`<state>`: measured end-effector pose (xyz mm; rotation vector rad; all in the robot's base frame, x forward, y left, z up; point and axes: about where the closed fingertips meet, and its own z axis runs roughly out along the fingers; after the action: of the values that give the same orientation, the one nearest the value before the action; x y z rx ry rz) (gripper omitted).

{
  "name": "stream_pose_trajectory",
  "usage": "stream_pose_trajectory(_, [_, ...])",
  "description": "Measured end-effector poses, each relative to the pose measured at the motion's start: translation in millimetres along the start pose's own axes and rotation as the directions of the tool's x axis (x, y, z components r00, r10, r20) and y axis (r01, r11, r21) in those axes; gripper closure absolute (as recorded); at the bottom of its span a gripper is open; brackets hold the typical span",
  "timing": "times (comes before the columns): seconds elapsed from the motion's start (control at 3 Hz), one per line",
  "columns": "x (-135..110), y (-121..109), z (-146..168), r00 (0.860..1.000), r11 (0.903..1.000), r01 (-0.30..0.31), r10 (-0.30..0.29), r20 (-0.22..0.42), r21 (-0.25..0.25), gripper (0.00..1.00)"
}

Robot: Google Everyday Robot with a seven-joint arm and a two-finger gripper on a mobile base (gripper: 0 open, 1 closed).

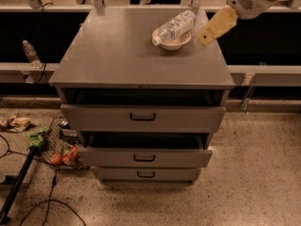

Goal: Pick blue plastic bottle from paper bowl and place on counter

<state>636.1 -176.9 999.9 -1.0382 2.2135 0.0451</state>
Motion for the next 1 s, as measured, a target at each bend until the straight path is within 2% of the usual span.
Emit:
stream_pose_trajectory(0.33, [-5, -39, 65, 0.955, 0.9817, -0.180, 0.190, -0.226, 0.063, 0.00])
stream_pose_trajectory(0.67, [5, -39, 124, 0.803, 0.9009, -0.413, 0.430, -0.413, 0.135, 0.00])
stream_pose_trajectory(1.0, [-6, -53, 129, 0.723, 0.7982, -0.567, 0.601, -0.342, 0.204, 0.00])
